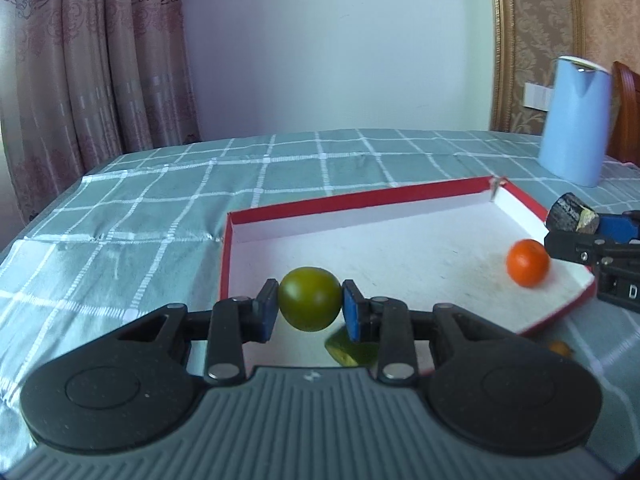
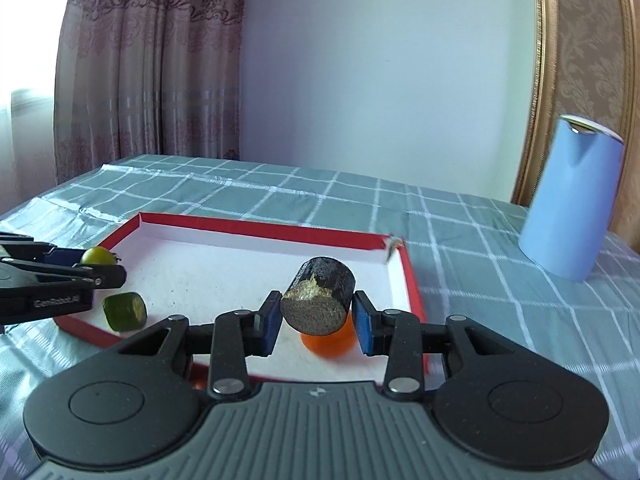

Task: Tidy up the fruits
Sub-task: 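Lower the lime into the tray with the left gripper while the right releases the eggplant piece there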

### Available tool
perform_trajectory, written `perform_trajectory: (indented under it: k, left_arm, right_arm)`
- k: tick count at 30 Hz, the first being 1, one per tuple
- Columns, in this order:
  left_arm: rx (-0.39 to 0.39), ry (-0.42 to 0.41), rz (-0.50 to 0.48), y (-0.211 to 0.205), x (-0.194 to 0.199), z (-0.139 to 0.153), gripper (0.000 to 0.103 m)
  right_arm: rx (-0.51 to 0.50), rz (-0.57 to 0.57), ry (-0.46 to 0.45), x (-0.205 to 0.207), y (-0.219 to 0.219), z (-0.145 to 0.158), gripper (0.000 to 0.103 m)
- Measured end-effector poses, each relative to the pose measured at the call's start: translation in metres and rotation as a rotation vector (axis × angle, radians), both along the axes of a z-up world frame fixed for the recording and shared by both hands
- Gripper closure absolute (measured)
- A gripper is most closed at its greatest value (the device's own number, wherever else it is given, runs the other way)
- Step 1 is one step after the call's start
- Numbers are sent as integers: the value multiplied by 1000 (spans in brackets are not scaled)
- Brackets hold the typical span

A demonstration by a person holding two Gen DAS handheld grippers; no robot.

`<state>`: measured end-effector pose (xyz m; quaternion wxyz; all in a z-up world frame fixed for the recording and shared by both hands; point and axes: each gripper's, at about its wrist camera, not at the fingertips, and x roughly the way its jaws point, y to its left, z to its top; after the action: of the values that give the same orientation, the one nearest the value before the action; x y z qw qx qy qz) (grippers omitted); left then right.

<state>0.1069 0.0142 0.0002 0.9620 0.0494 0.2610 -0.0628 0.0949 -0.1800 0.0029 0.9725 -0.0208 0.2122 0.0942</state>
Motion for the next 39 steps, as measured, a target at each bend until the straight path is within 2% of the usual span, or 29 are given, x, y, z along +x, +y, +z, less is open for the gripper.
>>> perform_trajectory:
  k: [13,25,36,38,39]
  left_arm:
    - [-21,42,90,3,44,-7,73]
    - [21,66,106,-1,56,-15,73]
    - [27,92,109,-3,63,-21,72]
    - [29,94,108,-3,63,-21,70]
    - [28,92,110,-3,63,-21,66]
  right_arm:
    - [-9,1,81,50,24,-7,66]
    - [-9,-17,144,78,35,-16,66]
    - [-13,-22,181,87,37,-25,66]
    - [-13,-23,180,87,37,-25,66]
    - [-14,-23,178,87,37,-25,66]
